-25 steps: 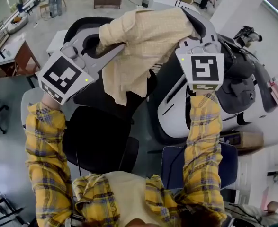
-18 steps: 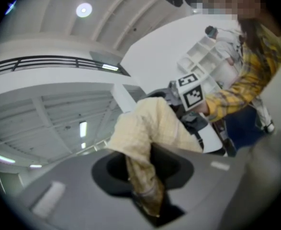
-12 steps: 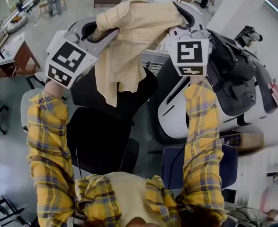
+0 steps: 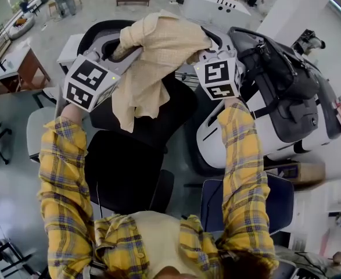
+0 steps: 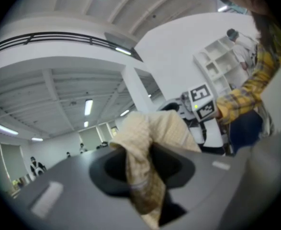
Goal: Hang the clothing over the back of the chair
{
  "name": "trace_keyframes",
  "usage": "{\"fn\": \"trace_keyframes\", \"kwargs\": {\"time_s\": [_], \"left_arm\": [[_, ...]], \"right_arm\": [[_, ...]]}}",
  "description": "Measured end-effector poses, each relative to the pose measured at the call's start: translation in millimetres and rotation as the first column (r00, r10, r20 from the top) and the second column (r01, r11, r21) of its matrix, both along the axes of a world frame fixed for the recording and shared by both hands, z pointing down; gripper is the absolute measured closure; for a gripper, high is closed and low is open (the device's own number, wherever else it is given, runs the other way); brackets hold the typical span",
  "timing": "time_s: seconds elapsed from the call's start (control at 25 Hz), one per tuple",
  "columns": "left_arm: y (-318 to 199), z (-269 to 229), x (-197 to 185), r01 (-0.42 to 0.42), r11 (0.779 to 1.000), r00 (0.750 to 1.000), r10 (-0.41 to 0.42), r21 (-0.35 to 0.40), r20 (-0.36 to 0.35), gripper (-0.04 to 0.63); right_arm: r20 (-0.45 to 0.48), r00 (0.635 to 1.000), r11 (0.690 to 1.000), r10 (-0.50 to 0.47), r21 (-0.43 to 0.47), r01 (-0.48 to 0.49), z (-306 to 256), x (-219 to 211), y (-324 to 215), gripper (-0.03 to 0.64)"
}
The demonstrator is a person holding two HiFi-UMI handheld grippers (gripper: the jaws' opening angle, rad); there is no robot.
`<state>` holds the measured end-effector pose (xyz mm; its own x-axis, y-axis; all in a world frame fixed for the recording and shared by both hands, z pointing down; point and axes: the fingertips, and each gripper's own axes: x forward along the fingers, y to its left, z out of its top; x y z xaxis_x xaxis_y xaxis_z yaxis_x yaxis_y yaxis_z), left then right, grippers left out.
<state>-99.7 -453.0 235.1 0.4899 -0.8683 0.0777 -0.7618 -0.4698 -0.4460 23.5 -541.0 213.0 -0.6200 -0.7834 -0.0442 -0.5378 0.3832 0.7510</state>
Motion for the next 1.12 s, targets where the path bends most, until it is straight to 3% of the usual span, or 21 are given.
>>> {"fn": "trace_keyframes", "kwargs": {"time_s": [0.64,1.04,1.12], "left_arm": [[-7,42,0,0.007,0.998,0.997,-0.011,-0.066,-0.071,0.449],[-1,40,-13,0.029,0.997,0.994,-0.036,-0.069,-0.104,0.334],[3,42,-13,0.022,0.997,0.994,-0.029,-0.071,-0.107,0.328]], "right_arm": [[-0.054,0.996,0.989,-0.076,-0.129,0.069,70,-8,-3,0.581],[-0.048,0.990,0.972,-0.135,-0.202,0.123,80,-4,6,0.577],[-0.050,0.989,0.969,-0.138,-0.214,0.125,84,-1,9,0.541]]}}
